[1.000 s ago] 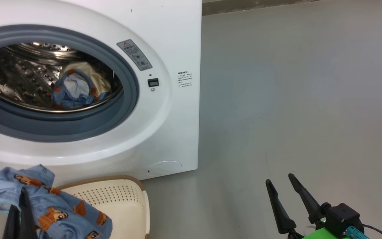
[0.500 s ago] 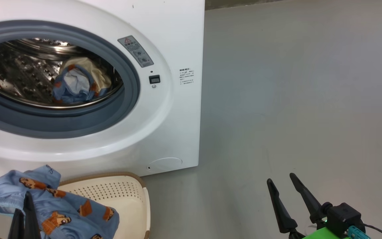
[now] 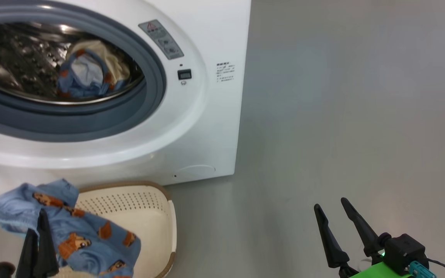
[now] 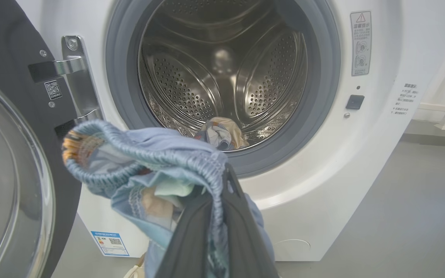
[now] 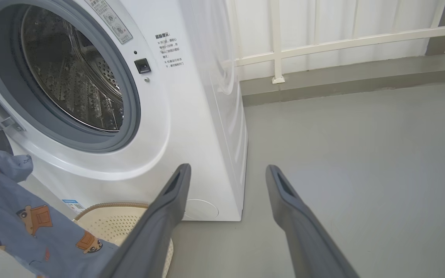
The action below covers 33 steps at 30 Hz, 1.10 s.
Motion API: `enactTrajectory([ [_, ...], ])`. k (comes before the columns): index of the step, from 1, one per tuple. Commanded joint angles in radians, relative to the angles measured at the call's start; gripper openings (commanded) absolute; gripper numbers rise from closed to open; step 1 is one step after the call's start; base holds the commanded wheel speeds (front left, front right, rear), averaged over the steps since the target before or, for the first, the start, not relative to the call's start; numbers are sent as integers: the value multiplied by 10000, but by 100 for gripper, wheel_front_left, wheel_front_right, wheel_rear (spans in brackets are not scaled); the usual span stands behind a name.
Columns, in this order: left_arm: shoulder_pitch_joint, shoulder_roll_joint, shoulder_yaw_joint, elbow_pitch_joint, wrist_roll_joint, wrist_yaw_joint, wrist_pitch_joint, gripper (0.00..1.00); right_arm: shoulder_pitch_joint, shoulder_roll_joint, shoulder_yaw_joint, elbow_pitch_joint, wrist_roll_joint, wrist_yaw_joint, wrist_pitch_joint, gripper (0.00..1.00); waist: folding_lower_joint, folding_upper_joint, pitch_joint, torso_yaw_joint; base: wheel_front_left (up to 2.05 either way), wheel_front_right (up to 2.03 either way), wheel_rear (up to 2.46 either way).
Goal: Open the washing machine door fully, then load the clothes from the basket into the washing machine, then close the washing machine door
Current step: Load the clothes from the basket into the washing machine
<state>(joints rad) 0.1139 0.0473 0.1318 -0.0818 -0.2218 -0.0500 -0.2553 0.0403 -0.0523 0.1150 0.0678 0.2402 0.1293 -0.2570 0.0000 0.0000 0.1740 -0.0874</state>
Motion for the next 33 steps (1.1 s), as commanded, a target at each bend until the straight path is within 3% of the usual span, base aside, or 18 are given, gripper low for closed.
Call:
enactTrajectory([
  [1,-431,67,262,-195,89,-28,-65,0,-237,-16,202,-297,-53,14,-48,100,0,0,334,139,0,0,0],
  [20,-2517,40,24,297,304,-130,-65,0,-930,13,-48,-704,-185,14,-48,100,0,0,2777,694,0,0,0],
  [28,-3568,104,166,806,427,-226,-65,0,-1247,17,-4,-704,-206,14,-48,100,0,0,3286,695,0,0,0],
  [33,-4475,435,166,1250,606,-363,-65,0,-1427,18,94,-669,-154,14,-48,100,0,0,3477,568,0,0,0],
])
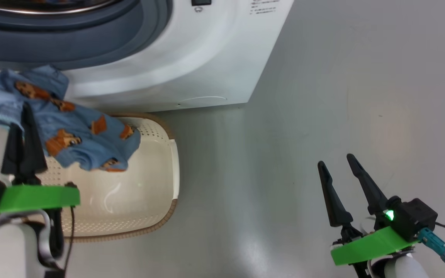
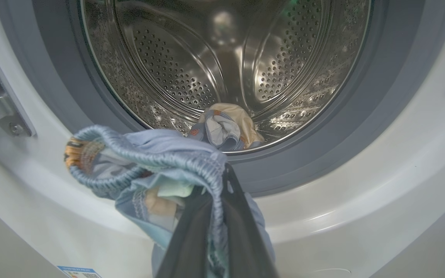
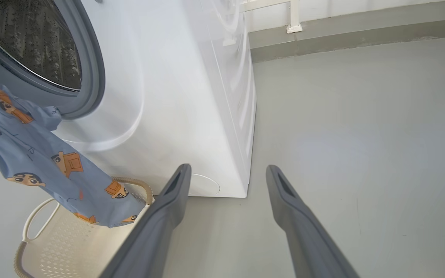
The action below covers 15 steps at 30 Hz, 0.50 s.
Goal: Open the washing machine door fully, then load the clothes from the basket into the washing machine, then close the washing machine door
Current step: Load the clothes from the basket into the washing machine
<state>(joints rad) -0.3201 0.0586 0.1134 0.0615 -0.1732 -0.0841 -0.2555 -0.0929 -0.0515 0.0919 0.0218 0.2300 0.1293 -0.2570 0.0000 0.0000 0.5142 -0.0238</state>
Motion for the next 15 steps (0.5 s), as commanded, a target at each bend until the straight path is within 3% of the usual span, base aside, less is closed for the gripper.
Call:
enactTrajectory([
  [1,-327,432,344,-65,169,-44,-63,0,-139,11,346,-196,-29,14,-48,100,0,0,105,-117,0,0,0],
  [7,-1605,1103,117,709,291,-200,57,0,-314,11,490,-124,141,14,-48,100,0,0,194,-447,0,0,0],
  [15,-3616,1957,-181,1570,261,-318,1031,0,-523,12,677,-49,360,14,-48,100,0,0,351,-973,0,0,0],
])
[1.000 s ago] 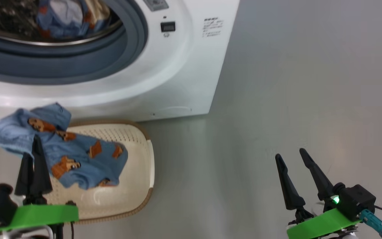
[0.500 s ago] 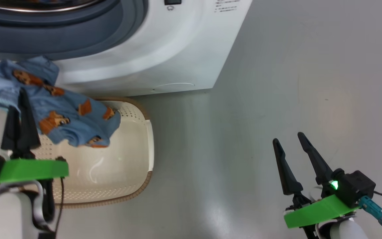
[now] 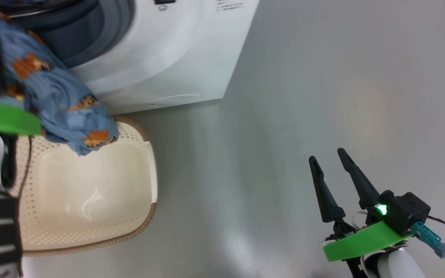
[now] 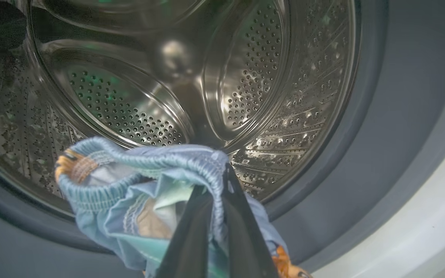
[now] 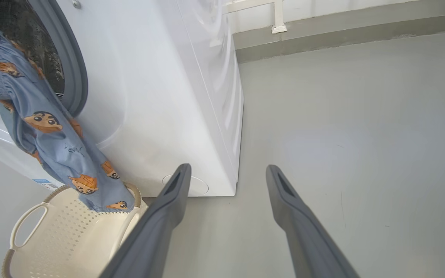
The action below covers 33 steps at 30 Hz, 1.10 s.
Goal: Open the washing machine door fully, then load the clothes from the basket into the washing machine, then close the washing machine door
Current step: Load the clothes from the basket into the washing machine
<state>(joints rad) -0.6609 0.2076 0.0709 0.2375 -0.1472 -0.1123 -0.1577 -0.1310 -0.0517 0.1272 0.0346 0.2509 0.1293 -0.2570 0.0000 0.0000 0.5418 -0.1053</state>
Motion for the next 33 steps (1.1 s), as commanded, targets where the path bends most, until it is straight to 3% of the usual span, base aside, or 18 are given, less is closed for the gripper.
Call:
enactTrajectory([
  [1,-458,530,222,-73,-25,-43,164,0,-167,14,358,-177,184,14,-48,100,0,0,97,-232,0,0,0],
  [17,-3635,1839,-291,2174,-38,-132,1341,0,-476,14,617,-246,670,14,-48,100,0,0,1093,-1250,0,0,0],
  [33,-6555,2593,-867,3655,-83,-165,1931,0,-964,14,906,-454,1135,14,-48,100,0,0,2797,-1660,0,0,0],
])
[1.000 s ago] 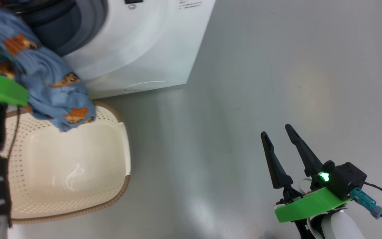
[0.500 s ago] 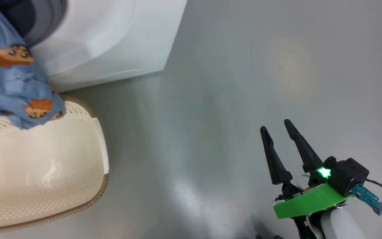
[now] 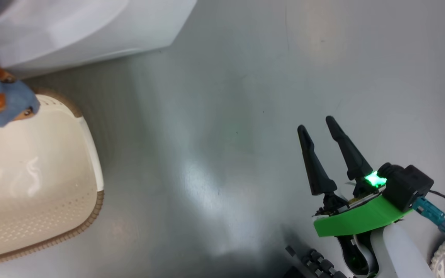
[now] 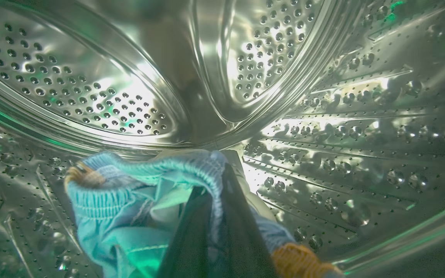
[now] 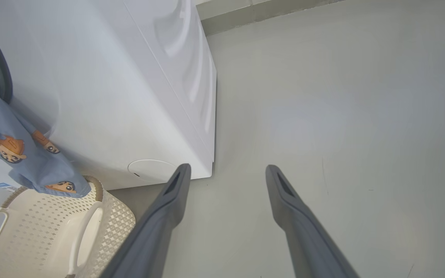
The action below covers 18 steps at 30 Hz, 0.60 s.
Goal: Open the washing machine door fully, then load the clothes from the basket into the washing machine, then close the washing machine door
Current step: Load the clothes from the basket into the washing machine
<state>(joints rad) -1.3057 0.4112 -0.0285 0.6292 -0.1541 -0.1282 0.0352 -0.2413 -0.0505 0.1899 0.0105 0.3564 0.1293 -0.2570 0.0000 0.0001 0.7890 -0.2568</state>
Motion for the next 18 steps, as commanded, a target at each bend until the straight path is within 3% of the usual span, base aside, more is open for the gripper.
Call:
enactTrajectory([
  [1,-545,626,83,-146,-177,-11,106,0,57,3,326,-243,130,14,-48,100,0,-1,514,-182,0,0,0],
  [7,-1613,1010,-419,143,-333,-21,207,0,-79,3,584,-176,288,14,-48,100,0,-1,794,-253,0,0,0],
  [18,-2588,1608,-1433,892,-686,-23,-1444,0,-275,3,692,-143,397,14,-48,100,0,-1,885,-311,0,0,0],
])
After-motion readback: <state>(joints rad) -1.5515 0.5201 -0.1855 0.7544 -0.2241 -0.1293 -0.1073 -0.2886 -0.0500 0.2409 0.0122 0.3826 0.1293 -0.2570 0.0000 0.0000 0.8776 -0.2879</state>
